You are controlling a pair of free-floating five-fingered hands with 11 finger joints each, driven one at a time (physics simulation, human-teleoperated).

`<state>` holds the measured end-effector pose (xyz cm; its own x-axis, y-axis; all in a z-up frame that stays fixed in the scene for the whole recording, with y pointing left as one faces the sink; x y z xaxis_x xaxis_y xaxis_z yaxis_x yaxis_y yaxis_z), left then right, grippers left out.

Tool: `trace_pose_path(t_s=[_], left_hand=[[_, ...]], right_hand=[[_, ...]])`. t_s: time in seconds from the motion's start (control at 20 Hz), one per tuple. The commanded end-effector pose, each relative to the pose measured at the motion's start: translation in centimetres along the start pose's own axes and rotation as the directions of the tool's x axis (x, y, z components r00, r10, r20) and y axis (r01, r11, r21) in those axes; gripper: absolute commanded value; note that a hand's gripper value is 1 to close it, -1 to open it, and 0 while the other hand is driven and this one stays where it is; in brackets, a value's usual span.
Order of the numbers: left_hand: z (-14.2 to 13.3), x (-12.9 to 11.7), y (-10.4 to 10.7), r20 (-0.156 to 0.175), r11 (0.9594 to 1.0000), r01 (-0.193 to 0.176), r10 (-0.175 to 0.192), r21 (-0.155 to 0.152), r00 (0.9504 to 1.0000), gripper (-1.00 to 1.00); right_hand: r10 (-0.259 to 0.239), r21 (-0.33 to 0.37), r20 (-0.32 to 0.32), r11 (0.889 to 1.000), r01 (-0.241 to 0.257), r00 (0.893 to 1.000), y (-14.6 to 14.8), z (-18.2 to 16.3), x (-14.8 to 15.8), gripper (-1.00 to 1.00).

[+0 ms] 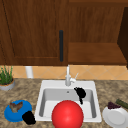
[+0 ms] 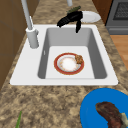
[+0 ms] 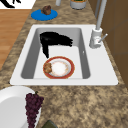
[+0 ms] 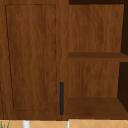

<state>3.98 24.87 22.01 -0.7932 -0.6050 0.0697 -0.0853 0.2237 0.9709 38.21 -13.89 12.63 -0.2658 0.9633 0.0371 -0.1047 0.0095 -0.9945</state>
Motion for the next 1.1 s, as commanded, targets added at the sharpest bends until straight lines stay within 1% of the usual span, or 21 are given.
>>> trace_pose_path(t_s=[0.0,0.2,0.35,0.6,0.7,0.8,0.9,1.05], left_hand=[[0.0,0.0,0.0,0.000,1.0000,0.000,0.000,0.000,1.0000,0.00],[0.0,0.0,0.0,0.000,1.0000,0.000,0.000,0.000,1.0000,0.00],[0.0,0.0,0.0,0.000,1.0000,0.000,0.000,0.000,1.0000,0.00],[0.0,0.0,0.0,0.000,1.0000,0.000,0.000,0.000,1.0000,0.00],[0.0,0.0,0.0,0.000,1.0000,0.000,0.000,0.000,1.0000,0.00],[0.0,0.0,0.0,0.000,1.0000,0.000,0.000,0.000,1.0000,0.00],[0.0,0.0,0.0,0.000,1.0000,0.000,0.000,0.000,1.0000,0.00],[0.0,0.0,0.0,0.000,1.0000,0.000,0.000,0.000,1.0000,0.00]], right_hand=[[0.017,-0.075,0.000,0.997,-0.017,1.000,-2.2,-0.6,-0.2,-1.00],[0.034,-0.132,-0.006,0.991,-0.035,0.999,-4.4,-0.7,-0.6,-1.00],[0.045,-0.182,-0.016,0.982,-0.047,0.999,-6.1,-0.9,-0.9,-1.00],[0.054,-0.231,-0.027,0.971,-0.058,0.998,-9.6,0.0,-1.6,-1.00],[0.055,-0.242,-0.036,0.968,-0.062,0.998,-11.1,-0.6,-1.8,-1.00],[0.049,-0.233,-0.033,0.971,-0.056,0.998,-12.7,-2.7,-2.3,-1.00],[0.025,-0.210,-0.006,0.977,-0.026,1.000,-13.3,-4.3,-2.7,-1.00],[0.029,-0.217,-0.008,0.976,-0.030,1.000,-14.8,-6.6,-3.0,-1.00]])
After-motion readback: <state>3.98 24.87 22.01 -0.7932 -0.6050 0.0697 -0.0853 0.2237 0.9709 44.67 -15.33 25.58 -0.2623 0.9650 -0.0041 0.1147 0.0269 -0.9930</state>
